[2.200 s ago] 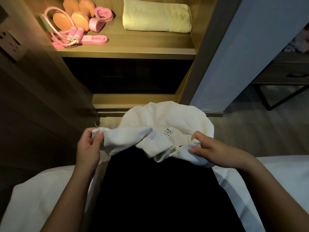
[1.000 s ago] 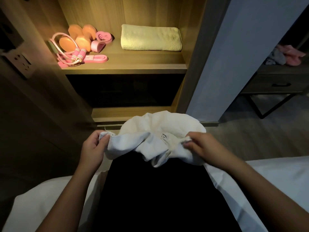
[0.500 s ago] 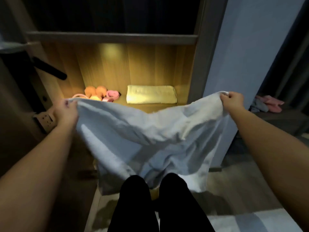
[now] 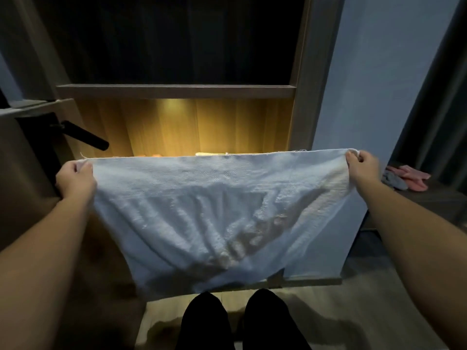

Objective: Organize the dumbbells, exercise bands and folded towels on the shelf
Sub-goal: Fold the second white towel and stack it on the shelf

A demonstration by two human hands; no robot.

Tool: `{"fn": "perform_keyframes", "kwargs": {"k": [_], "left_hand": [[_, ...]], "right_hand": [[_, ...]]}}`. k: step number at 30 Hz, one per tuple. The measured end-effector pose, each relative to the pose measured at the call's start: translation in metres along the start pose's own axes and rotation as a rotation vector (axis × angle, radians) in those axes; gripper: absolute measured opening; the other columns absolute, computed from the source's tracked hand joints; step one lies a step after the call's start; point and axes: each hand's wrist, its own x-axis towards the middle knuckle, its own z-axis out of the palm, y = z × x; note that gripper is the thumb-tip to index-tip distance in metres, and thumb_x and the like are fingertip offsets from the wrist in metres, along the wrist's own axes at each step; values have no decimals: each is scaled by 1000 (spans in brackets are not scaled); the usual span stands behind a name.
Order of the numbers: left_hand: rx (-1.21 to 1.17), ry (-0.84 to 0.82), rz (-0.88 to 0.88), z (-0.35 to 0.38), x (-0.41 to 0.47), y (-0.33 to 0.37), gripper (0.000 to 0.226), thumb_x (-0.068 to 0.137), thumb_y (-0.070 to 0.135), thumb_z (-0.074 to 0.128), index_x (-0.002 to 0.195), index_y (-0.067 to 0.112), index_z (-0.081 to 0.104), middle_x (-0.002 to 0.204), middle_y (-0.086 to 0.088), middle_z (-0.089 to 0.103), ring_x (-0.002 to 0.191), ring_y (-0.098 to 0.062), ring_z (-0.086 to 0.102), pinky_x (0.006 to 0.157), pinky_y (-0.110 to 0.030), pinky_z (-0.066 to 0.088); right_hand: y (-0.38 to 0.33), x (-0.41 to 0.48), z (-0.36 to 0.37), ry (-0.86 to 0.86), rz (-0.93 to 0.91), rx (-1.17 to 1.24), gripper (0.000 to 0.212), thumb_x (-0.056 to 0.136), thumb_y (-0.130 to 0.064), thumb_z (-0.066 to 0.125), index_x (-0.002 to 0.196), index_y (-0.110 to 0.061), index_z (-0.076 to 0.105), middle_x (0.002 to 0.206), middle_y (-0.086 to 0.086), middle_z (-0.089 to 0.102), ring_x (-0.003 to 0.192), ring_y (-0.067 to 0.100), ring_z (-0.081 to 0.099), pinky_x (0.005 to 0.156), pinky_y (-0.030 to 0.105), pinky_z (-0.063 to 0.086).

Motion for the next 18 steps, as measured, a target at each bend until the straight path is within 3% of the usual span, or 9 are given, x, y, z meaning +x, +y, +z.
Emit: {"fn": "perform_keyframes", "kwargs": {"k": [3, 7, 10, 12, 18], "left_hand": [[16, 12, 6, -1, -4, -2, 13, 97, 26, 48, 90, 18, 55, 96, -6, 51, 92, -21, 48, 99, -39, 43], [71, 0, -48, -2, -1, -14, 23, 89, 42, 47, 78, 24, 53, 89, 0, 55, 102, -31, 56, 109, -56, 34], [77, -20, -50, -1, -9, -13, 24, 93, 39, 48, 77, 22, 53, 85, -1, 52, 93, -30, 54, 103, -43, 38], [43, -37, -32, 3, -16, -11, 20, 98, 30, 48, 86, 16, 54, 89, -6, 50, 87, -23, 47, 86, -31, 38], [49, -142, 91, 28, -30, 0, 17, 98, 29, 46, 98, 17, 57, 97, -7, 54, 91, -19, 48, 80, -32, 39]], "right_hand": [[4, -4, 2, 8, -10, -2, 31, 96, -33, 50, 75, -13, 40, 69, 7, 34, 64, 18, 31, 60, 34, 26], [11, -8, 3, -11, 14, -35, 31, 96, -33, 50, 75, -12, 41, 70, 7, 36, 69, 21, 36, 64, 37, 30], [14, -11, 3, -35, 23, -50, 35, 97, -29, 50, 69, -14, 35, 67, 5, 35, 67, 19, 35, 59, 34, 28], [15, -14, 3, -41, 33, -61, 40, 98, -28, 49, 65, -16, 32, 64, 3, 34, 61, 17, 32, 54, 34, 25], [-8, -33, 17, -107, -50, -6, 34, 97, -26, 52, 68, -15, 37, 64, 1, 34, 70, 18, 35, 54, 33, 26]]}}
